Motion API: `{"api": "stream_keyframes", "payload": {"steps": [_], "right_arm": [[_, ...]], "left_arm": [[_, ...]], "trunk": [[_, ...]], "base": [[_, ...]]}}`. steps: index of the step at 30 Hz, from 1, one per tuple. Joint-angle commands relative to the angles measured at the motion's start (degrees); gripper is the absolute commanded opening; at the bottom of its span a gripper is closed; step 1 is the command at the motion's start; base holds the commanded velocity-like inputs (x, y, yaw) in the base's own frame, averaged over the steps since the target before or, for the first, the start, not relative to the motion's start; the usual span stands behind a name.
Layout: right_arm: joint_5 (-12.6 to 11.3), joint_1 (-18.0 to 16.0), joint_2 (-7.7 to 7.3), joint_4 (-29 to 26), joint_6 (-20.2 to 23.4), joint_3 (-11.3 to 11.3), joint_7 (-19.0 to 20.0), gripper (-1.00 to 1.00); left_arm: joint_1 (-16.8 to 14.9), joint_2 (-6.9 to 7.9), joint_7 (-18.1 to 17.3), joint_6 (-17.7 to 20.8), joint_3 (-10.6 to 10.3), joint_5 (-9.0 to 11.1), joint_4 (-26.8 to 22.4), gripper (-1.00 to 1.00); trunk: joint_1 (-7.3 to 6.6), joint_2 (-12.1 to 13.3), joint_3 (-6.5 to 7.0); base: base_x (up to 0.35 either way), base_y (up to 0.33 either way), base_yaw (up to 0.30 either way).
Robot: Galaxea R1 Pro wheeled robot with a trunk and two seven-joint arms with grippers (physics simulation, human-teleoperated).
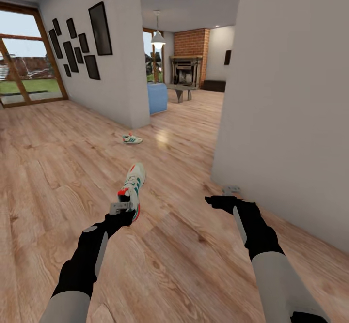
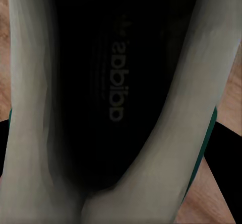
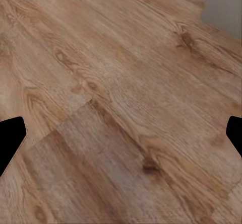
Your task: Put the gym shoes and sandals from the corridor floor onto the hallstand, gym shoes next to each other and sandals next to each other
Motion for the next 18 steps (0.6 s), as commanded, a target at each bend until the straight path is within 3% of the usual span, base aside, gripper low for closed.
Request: {"api": "stream_keyframes", "payload": {"steps": [1,8,18], "right_arm": [[0.6,0.0,0.08,-0.1,0.2,-0.3,0.5,1.0],[0.6,0.0,0.09,-0.1,0.2,-0.3,0.5,1.0],[0.6,0.0,0.07,-0.1,0.2,-0.3,0.5,1.0]], "left_arm": [[-0.1,-0.09,-0.6,0.2,0.3,-0.5,-0.1,-1.0],[-0.1,-0.09,-0.6,0.2,0.3,-0.5,0.0,-1.0],[-0.1,-0.09,-0.6,0.2,0.3,-0.5,0.0,-1.0]], "trunk": [[0.02,0.0,-0.03],[0.02,0.0,0.0],[0.02,0.0,0.0]], "base": [[0.338,0.0,0.089],[0.338,0.0,0.056],[0.338,0.0,0.257]]}}
